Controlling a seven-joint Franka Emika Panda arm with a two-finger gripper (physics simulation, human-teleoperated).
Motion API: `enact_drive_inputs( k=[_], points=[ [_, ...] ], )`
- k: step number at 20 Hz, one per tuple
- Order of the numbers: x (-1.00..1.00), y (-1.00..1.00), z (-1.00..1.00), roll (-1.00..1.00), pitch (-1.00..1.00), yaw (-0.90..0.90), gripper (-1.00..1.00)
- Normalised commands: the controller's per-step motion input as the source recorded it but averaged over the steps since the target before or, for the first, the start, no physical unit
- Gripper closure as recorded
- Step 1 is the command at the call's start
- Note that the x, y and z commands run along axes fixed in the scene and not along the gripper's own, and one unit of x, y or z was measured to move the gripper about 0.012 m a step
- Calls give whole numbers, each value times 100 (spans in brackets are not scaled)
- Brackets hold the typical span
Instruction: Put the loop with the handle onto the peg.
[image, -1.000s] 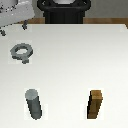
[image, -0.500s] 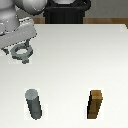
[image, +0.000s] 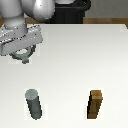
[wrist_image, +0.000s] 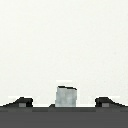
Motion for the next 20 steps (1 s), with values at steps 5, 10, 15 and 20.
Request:
enact_drive_inputs(
  k=[5, 10, 15, 20],
  points=[
    [0, 0, -100, 0, 0, 0, -100],
    [0, 0, 0, 0, 0, 0, 100],
    [0, 0, 0, 0, 0, 0, 100],
    [0, 0, 60, 0, 0, 0, 100]
  ],
)
